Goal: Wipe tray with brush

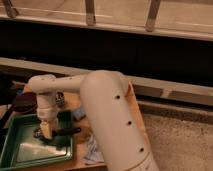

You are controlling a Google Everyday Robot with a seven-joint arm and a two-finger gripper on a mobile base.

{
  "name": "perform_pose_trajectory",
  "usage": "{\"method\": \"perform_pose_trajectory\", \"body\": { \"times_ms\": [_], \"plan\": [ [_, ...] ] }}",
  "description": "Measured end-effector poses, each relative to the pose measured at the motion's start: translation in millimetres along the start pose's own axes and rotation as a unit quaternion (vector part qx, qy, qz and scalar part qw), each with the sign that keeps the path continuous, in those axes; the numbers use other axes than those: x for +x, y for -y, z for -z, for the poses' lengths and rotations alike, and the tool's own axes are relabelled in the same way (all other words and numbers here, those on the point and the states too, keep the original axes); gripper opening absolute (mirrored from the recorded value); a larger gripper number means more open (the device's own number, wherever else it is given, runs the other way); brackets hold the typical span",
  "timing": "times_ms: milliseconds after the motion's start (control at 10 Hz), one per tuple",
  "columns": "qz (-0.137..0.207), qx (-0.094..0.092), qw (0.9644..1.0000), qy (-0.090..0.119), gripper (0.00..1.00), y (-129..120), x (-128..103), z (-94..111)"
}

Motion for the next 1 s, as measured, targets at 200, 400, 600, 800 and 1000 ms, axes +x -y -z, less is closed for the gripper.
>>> {"method": "perform_pose_trajectory", "body": {
  "times_ms": [200,400,600,800,1000],
  "plan": [
    [0.023,0.0,0.9996,-0.014,0.09,-11,-28,-1],
    [0.029,-0.007,0.9994,-0.02,0.09,-20,-43,-7],
    [0.022,-0.013,0.9994,-0.021,0.09,-29,-40,-16],
    [0.004,-0.014,0.9997,-0.018,0.09,-36,-21,-22],
    [-0.021,-0.011,0.9996,-0.013,0.09,-42,1,-25]
  ]
}}
